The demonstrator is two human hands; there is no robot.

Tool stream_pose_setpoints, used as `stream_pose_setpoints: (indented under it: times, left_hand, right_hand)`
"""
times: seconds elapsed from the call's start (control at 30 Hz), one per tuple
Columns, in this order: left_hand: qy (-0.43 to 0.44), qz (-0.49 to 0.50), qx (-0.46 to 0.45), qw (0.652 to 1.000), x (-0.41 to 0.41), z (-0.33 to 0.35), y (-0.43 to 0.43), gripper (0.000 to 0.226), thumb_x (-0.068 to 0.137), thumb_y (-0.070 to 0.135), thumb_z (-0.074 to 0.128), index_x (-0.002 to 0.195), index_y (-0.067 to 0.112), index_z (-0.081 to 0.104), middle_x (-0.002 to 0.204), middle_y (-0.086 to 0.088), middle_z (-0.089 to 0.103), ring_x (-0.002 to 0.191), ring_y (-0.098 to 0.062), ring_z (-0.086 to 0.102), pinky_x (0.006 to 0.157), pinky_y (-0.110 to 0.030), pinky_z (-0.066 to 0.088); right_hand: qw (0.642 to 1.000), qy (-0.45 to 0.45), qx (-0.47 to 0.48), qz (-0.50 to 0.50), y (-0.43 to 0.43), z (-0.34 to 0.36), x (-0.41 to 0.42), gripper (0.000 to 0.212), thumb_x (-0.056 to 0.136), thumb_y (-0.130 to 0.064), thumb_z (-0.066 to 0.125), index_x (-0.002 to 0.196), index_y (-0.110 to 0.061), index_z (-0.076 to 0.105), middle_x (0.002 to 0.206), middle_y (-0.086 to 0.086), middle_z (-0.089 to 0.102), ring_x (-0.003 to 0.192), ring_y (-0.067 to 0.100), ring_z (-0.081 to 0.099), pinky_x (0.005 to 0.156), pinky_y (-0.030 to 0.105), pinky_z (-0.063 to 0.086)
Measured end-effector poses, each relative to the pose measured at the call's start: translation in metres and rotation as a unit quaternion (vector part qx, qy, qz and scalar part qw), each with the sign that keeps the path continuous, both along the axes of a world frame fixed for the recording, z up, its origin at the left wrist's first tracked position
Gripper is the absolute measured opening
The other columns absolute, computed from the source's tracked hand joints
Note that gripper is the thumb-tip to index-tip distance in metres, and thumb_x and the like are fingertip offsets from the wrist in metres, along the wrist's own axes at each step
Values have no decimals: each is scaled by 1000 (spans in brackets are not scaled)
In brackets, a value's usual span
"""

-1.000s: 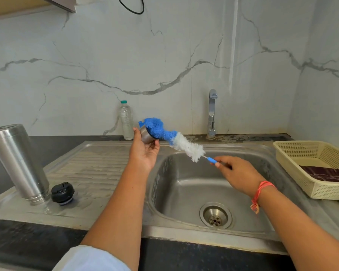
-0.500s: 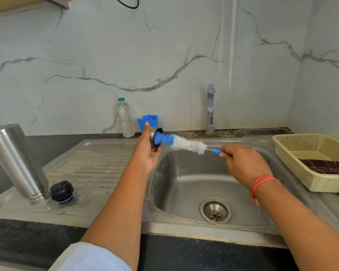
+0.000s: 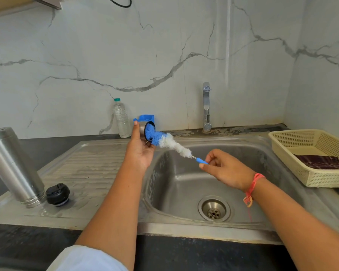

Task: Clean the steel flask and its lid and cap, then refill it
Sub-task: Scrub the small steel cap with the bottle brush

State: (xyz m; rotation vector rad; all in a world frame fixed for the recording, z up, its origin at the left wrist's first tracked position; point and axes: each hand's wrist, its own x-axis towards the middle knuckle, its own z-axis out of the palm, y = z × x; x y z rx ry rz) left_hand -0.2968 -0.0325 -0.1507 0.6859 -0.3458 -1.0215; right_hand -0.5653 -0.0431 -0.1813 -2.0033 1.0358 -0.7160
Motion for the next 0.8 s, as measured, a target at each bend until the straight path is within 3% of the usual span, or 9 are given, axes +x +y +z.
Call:
stream_pose_setpoints:
  times: [0.07,0.17,0.3,0.4,0.53,0.63,0.7,0.8]
  left_hand:
    - [27,17,6,999,7,-3,-2,34,93,32,74,112,9,58,134,-23,65,116,-36,70,99,-57,56]
    - [58,23,7,998,12,-6,-2,45,86,25,72,125,7,57,139,-24,61,119,-38,67,101,-59,53]
    - [14,44,38,998,7,-5,0,61,83,48,82,126,14,58,126,-19,67,114,-33,69,105,-49,54]
    - [-28,48,47,997,6,-4,1,57,81,52,82,124,21,61,125,-13,70,113,-27,70,105,-42,54]
    - [-32,37,29,998,1,-2,2,43,87,43,80,119,20,64,124,-12,70,113,-24,70,98,-37,57]
    - [-42,17,0,999,-2,1,2,38,91,42,76,119,18,67,122,-13,74,109,-23,73,90,-37,60]
    - [-38,5,-17,999,-1,2,2,35,94,44,72,114,16,68,116,-15,76,100,-24,77,92,-42,60]
    - [-26,-17,-27,999,-1,-1,0,37,94,50,70,107,15,66,116,-15,76,103,-27,76,95,-49,60]
  right_hand:
    - [992,37,-121,-28,-2,0,-1,14,93,-30,70,93,-22,59,87,-6,63,69,6,55,61,16,41]
    - [959,123,-237,-98,-1,6,0,12,95,-27,67,94,-19,59,88,-4,61,79,18,57,68,33,49]
    - [899,196,-361,-149,-1,12,4,10,102,-27,54,99,-18,55,85,-1,54,74,22,46,62,35,38]
    - [891,198,-379,-150,-1,12,5,13,105,-24,46,101,-15,54,90,4,58,76,22,43,64,36,36]
    - [926,205,-286,-135,4,13,1,18,108,-29,36,94,-22,46,86,-2,52,74,23,50,58,34,35]
    - [945,202,-233,-106,5,11,-1,26,107,-35,34,93,-22,52,83,-1,57,74,24,57,59,34,42]
    - [972,156,-167,-61,6,11,1,33,107,-34,37,91,-19,61,79,-2,60,70,16,58,61,30,44]
    - [999,45,16,1,9,12,4,39,107,-33,41,83,-14,65,60,-5,49,44,6,41,44,20,30]
